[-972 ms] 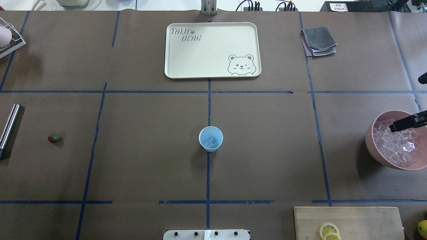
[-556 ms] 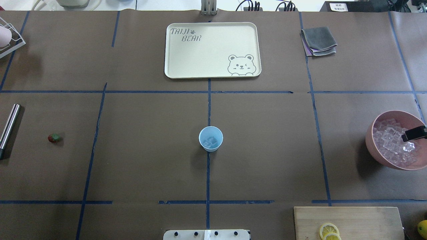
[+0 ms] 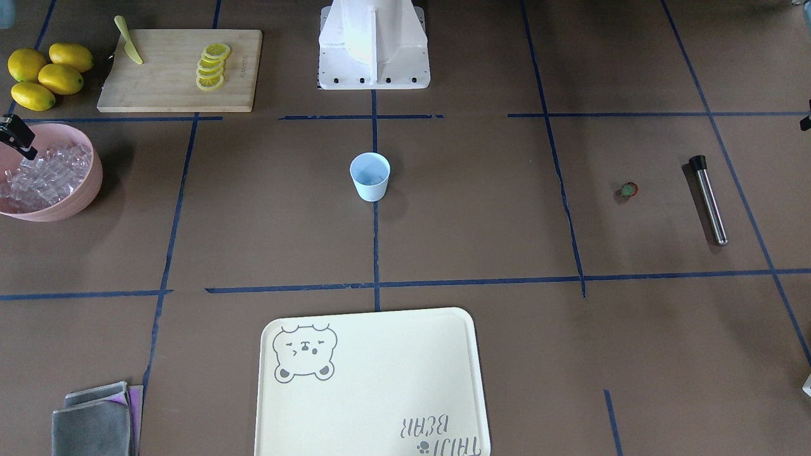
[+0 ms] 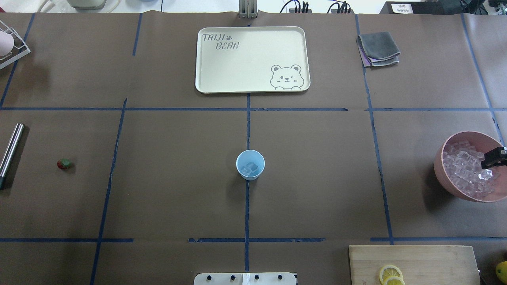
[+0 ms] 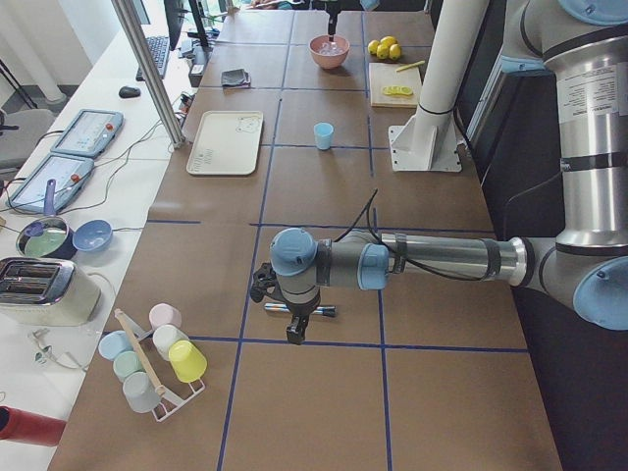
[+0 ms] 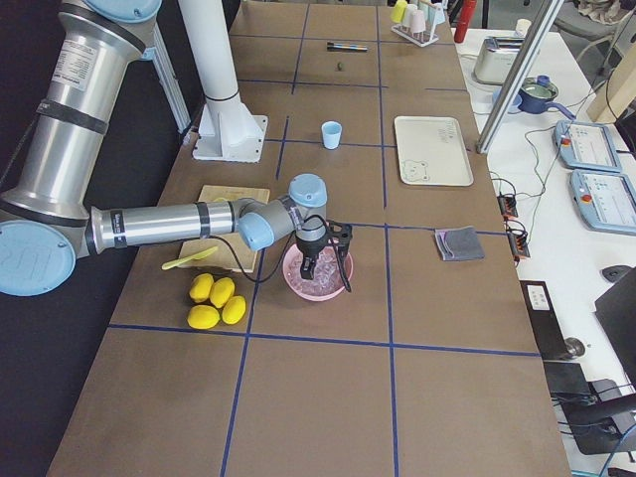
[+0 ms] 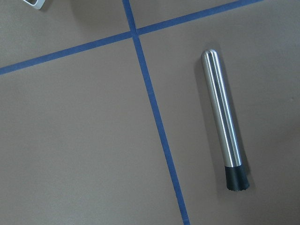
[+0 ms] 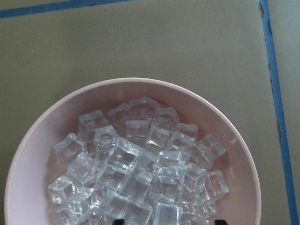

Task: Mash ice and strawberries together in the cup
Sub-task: 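Lower the right gripper into the bowl and grasp a third ice cube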

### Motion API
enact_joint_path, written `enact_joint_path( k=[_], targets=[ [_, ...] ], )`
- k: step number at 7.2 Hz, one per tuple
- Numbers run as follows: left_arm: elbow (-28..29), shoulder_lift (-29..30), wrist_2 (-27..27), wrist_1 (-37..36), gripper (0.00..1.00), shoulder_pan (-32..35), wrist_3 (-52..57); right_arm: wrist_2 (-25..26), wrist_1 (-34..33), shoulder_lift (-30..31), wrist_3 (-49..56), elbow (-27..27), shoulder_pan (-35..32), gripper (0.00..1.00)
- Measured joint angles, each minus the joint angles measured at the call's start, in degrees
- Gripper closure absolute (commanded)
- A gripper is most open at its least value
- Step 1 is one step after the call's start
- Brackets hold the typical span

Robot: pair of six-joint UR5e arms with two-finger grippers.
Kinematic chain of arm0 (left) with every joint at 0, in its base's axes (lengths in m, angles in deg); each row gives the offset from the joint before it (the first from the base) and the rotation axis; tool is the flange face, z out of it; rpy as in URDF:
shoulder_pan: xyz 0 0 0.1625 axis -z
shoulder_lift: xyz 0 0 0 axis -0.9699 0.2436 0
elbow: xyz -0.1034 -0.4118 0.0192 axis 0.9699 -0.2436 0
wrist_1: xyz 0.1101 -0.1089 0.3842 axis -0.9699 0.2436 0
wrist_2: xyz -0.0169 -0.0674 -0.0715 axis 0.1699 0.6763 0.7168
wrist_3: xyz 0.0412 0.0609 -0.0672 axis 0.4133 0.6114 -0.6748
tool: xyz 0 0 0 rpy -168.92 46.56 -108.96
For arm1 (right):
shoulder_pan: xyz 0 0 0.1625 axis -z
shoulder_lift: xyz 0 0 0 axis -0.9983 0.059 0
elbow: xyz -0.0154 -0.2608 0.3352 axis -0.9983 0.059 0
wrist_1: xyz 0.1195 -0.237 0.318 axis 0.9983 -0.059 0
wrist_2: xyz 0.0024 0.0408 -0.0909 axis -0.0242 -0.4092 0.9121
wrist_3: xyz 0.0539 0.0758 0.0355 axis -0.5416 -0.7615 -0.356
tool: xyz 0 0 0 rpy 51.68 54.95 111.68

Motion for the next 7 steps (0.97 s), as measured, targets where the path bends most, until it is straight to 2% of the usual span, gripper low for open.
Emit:
enact_joint_path(
  k=[7],
  targets=[
    [-0.1,0.0,0.3,0.0,0.0,0.0,0.0,1.2,0.1,-0.3,-0.8,2.1,3.7,0.52]
  ],
)
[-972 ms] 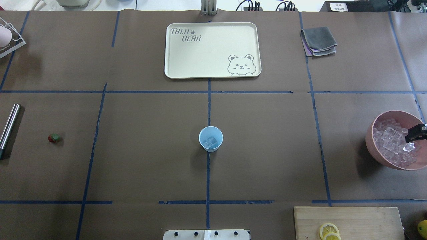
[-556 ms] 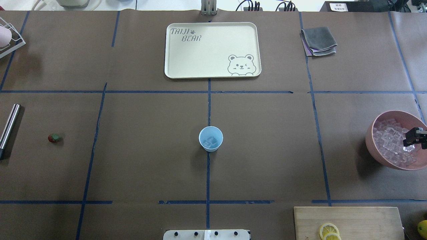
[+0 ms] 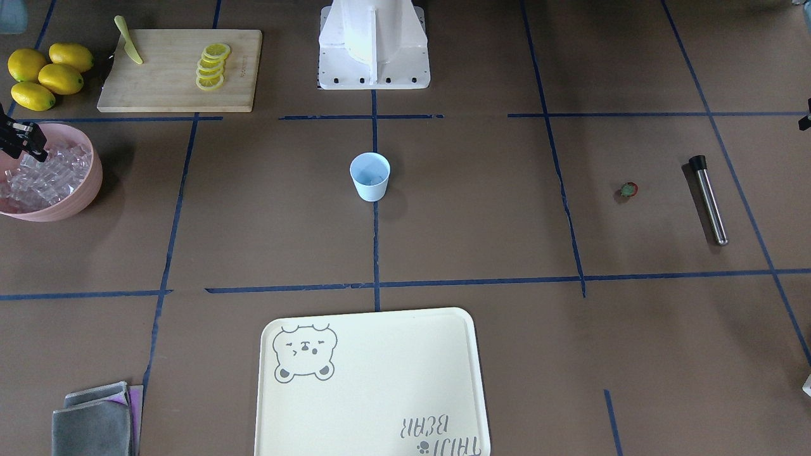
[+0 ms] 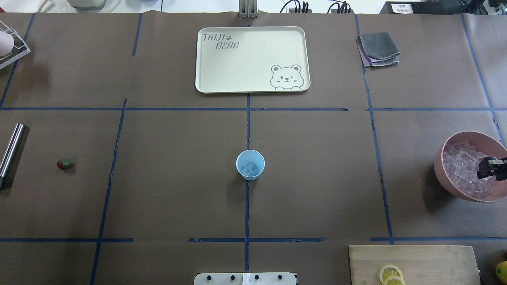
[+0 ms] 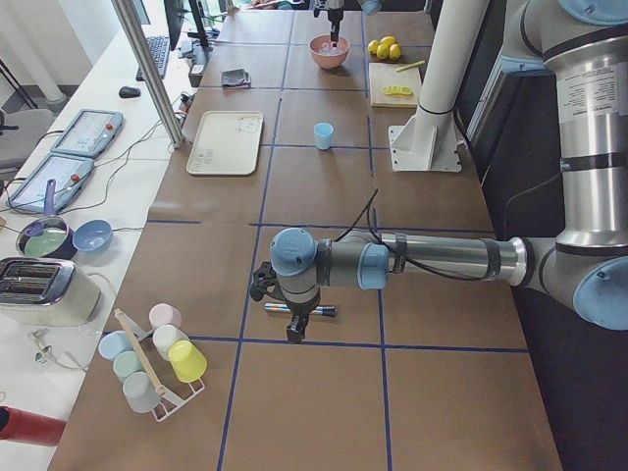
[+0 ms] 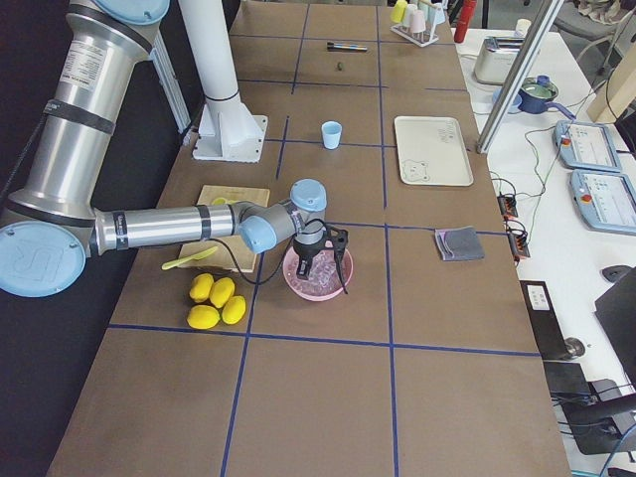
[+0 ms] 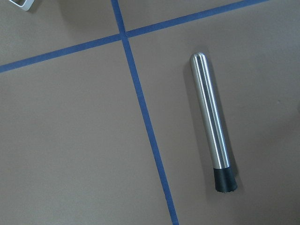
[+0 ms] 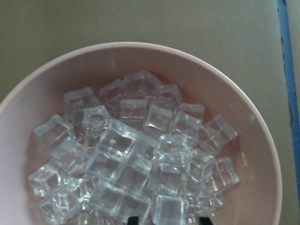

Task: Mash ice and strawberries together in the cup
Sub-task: 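Lower the right gripper into the bowl and grasp a third ice cube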

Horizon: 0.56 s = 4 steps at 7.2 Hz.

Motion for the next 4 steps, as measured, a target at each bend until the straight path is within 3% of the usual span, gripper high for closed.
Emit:
enact_joint_path(
  k=[1,3,4],
  targets=[
    [0.0,0.0,0.0,0.0,0.0,0.0,0.0,0.2,0.0,-0.1,0.1,0.3,0.0,0.61],
    [0.0,0.0,0.0,0.0,0.0,0.0,0.0,0.3,0.0,-0.1,0.2,0.6,0.0,0.88],
    [0.0,0.0,0.0,0.0,0.0,0.0,0.0,0.3,0.0,-0.2,0.3,0.7,0.0,0.92]
  ],
)
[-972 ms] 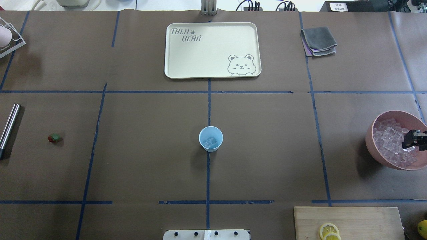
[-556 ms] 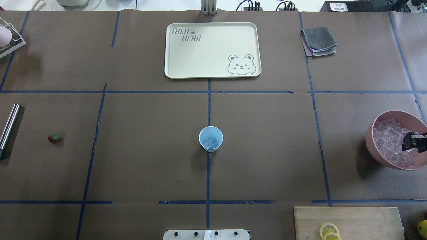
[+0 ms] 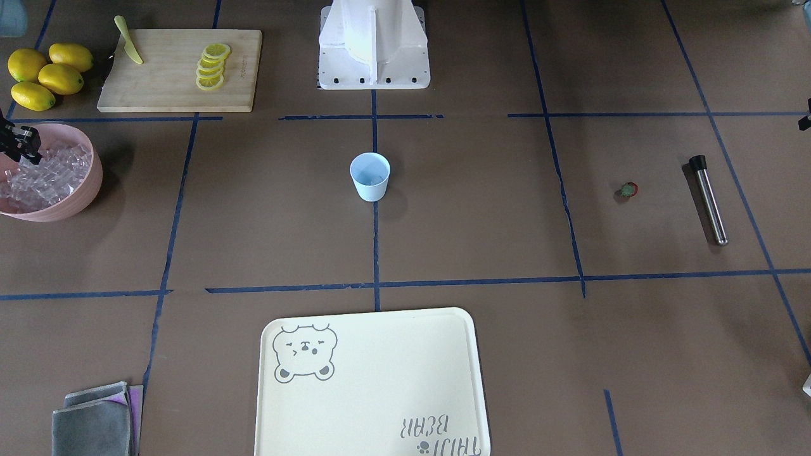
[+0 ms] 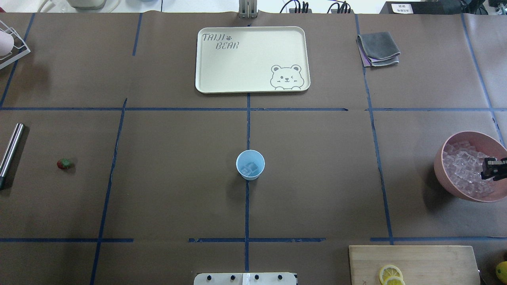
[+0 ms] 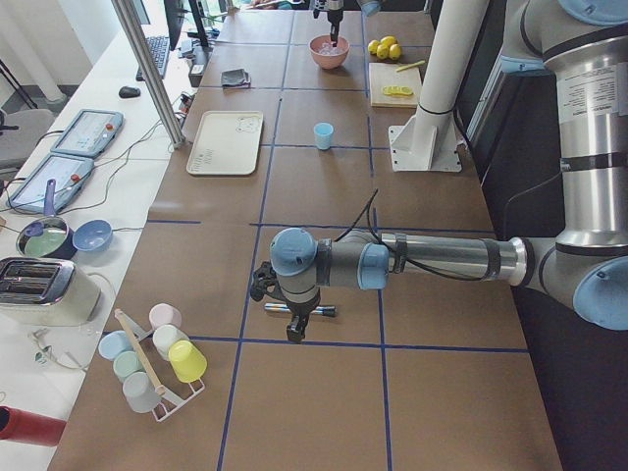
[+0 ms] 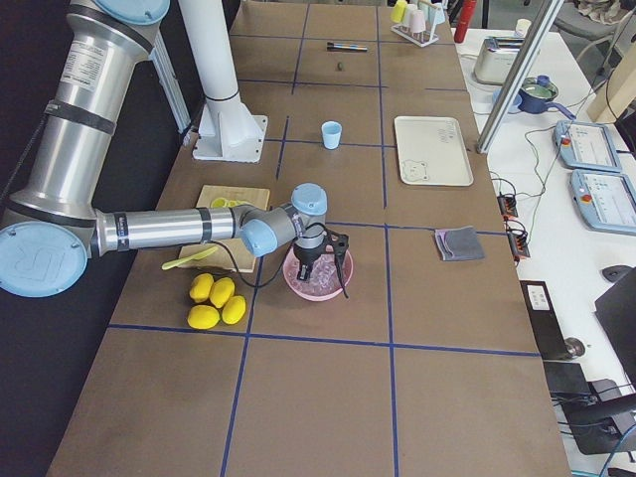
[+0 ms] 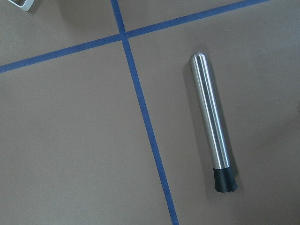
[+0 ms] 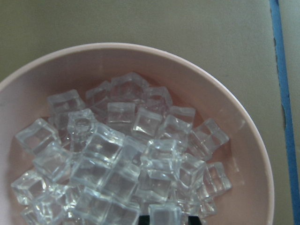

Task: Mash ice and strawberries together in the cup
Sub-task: 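Lower the right gripper into the bowl and grasp a third ice cube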

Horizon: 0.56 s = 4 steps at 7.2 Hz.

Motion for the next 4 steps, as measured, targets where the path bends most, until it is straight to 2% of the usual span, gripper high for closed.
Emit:
enact_joint_path(
  k=[2,4],
  targets=[
    [0.0,0.0,0.0,0.0,0.0,0.0,0.0,-0.1,1.6,-0.2,0.1,-0.8,-0.1,0.91],
    [0.0,0.0,0.0,0.0,0.0,0.0,0.0,0.0,2.5,-1.9,0.2,-5.0,-0.8,0.9]
  ],
)
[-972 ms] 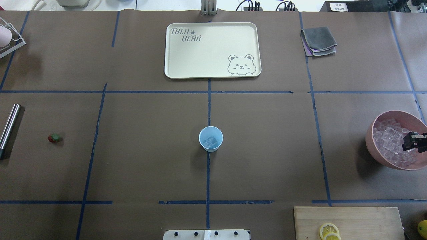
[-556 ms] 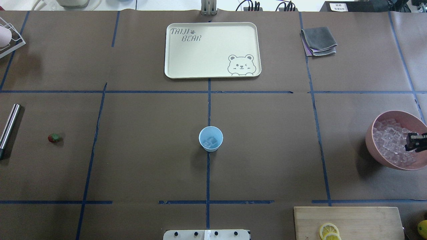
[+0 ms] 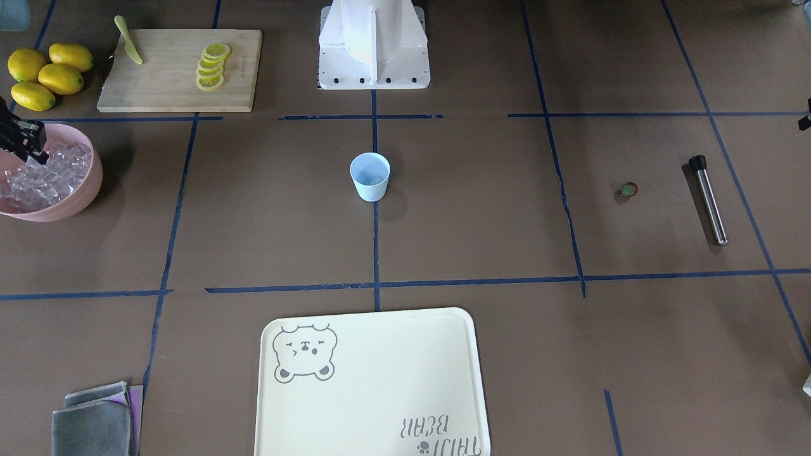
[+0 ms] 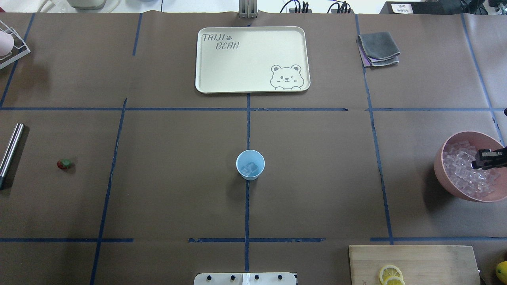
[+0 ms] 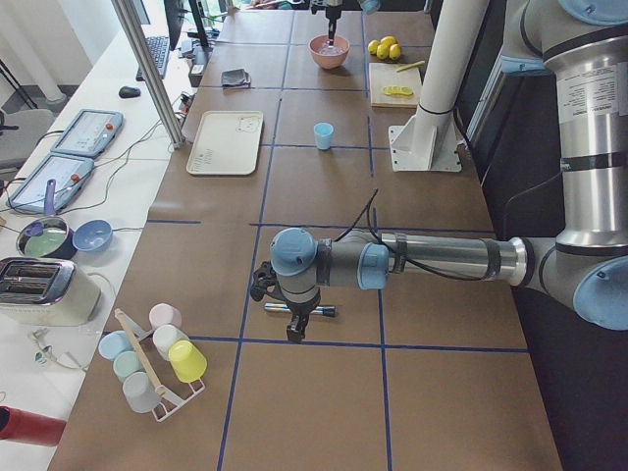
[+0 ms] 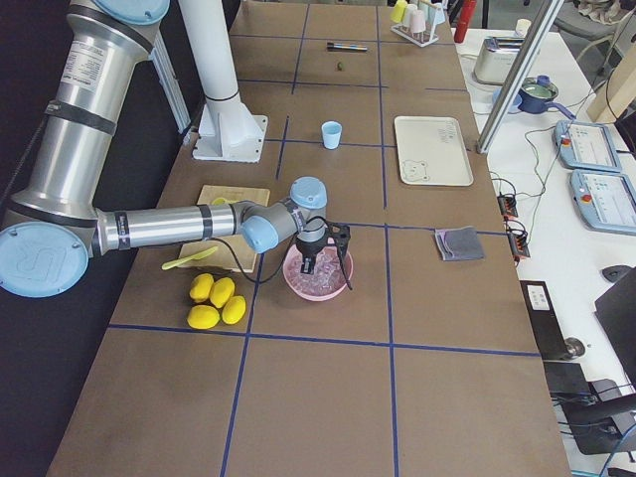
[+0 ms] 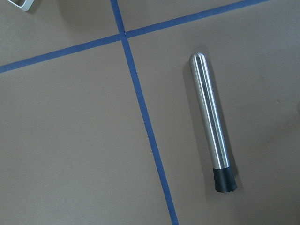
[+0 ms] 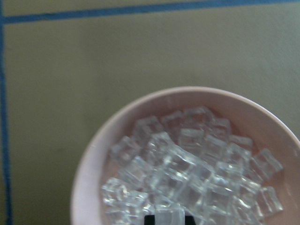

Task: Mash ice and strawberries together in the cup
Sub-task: 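Lower the right gripper into the bowl and grasp a third ice cube, then carry the ice cube with the right gripper over the cup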

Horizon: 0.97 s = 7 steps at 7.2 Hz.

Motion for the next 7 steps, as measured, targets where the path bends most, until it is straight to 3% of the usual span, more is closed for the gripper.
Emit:
enact_joint_path(
  k=[4,5,7],
  targets=[
    [-0.1,0.0,0.0,0.0,0.0,0.0,0.0,0.6,-2.2,-14.8,-2.8,-3.4,3.0,0.97],
    [-0.1,0.0,0.0,0.1,0.0,0.0,0.0,2.8,-5.5,-20.2,-6.5,-3.3,7.0,0.97],
    [-0.1,0.2,0.1,0.1,0.0,0.0,0.0,11.3,-21.5,-35.3,-12.7,-2.5,17.0,0.97]
  ],
)
